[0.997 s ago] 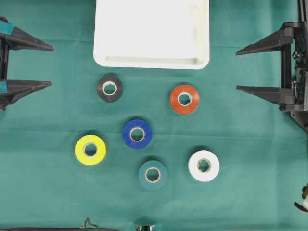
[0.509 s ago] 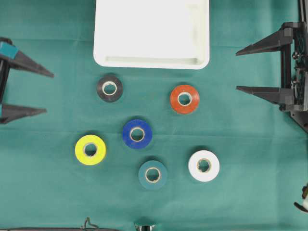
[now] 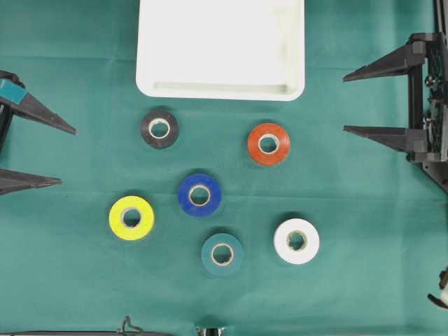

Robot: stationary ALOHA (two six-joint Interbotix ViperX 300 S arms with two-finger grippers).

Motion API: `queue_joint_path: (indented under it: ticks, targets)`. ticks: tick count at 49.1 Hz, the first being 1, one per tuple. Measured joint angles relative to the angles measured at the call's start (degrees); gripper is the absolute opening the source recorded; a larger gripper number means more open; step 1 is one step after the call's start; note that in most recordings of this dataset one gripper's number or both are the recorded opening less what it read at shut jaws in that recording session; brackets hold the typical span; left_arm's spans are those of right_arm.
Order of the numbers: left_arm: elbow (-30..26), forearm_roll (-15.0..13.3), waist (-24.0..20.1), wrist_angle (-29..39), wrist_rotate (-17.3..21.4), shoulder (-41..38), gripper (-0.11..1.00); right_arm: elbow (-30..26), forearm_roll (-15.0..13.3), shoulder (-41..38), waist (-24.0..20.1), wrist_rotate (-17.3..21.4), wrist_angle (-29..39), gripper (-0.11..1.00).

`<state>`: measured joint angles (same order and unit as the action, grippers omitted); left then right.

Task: Pick up the tape from a random location and place it into the white case.
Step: 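Move the left gripper over the blue tape roll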

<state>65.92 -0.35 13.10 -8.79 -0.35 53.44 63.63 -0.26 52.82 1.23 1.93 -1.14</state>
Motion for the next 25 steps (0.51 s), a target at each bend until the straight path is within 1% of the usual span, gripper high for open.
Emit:
queue_joint_path:
  ticks: [5,11,25]
  targets:
    - [-0.8,0.0,0.0,-1.5,0.0,-1.8,0.99,0.0,0.0,-0.1,0.1,0.0,0.1,0.92]
    - [-2.7,0.0,0.0,-3.3,0.3,-6.2,0.99,-0.3,0.0,-0.1,0.1,0.0,0.1,0.92]
    - [-12.0,0.0,0.2,-4.0,0.8,-20.0,0.99,-0.6,0.0,-0.1,0.1,0.0,0.1,0.92]
